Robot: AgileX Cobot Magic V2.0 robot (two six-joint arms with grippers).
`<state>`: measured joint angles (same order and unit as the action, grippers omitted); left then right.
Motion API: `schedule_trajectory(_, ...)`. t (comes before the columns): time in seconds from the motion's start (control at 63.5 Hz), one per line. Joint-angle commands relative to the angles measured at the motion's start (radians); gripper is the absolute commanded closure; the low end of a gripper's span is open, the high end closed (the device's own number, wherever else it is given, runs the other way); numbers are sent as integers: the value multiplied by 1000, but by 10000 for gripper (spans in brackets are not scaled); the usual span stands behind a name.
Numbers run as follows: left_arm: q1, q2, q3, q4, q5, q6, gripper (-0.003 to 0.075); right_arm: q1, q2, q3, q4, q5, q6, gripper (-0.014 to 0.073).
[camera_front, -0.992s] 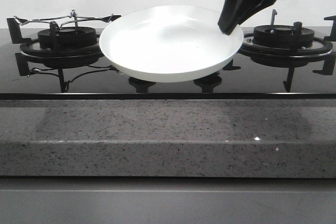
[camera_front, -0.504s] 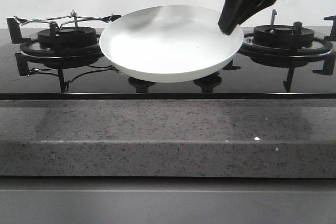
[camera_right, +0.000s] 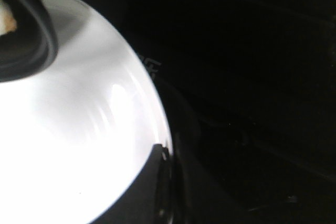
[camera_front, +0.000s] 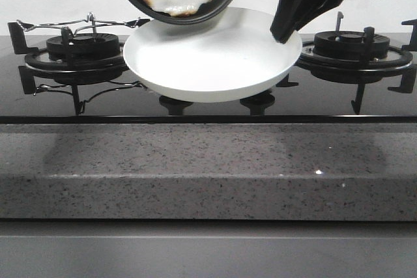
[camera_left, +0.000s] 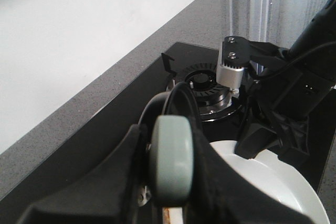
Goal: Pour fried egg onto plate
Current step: 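Tilt the pan with the left gripper, sliding the egg onto the plate, then return the empty pan to its burner with the left gripper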
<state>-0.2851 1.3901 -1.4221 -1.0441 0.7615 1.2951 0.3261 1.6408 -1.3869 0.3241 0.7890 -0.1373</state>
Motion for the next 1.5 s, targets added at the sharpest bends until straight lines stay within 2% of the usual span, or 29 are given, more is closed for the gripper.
schedule_trajectory(0.0, -8, -43, -32, -67, -63, 11, 741, 1, -53, -26, 15, -40, -6, 662)
schedule_trajectory(0.284, -8, -43, -32, -62, -63, 12, 741, 1, -53, -26, 15, -40, -6, 662)
schedule_trajectory(0.378, -12, -43, -32, -57, -51, 63, 741, 1, -53, -26, 15, -40, -6, 662)
schedule_trajectory(0.803, -14, -52, -32, -57, -50, 125, 741, 1, -53, -26, 15, -40, -6, 662)
schedule_trajectory(1.166, -14, -66, -32, -57, -64, 123, 741, 1, -53, -26, 15, -40, -6, 662)
schedule_trajectory(1.323, 22, -66, -32, -61, -112, -22, 741, 1, -53, -26, 15, -40, -6, 662)
schedule_trajectory(1.481, 143, -64, -32, -120, -110, -156, 741, 1, -53, -26, 15, -40, -6, 662)
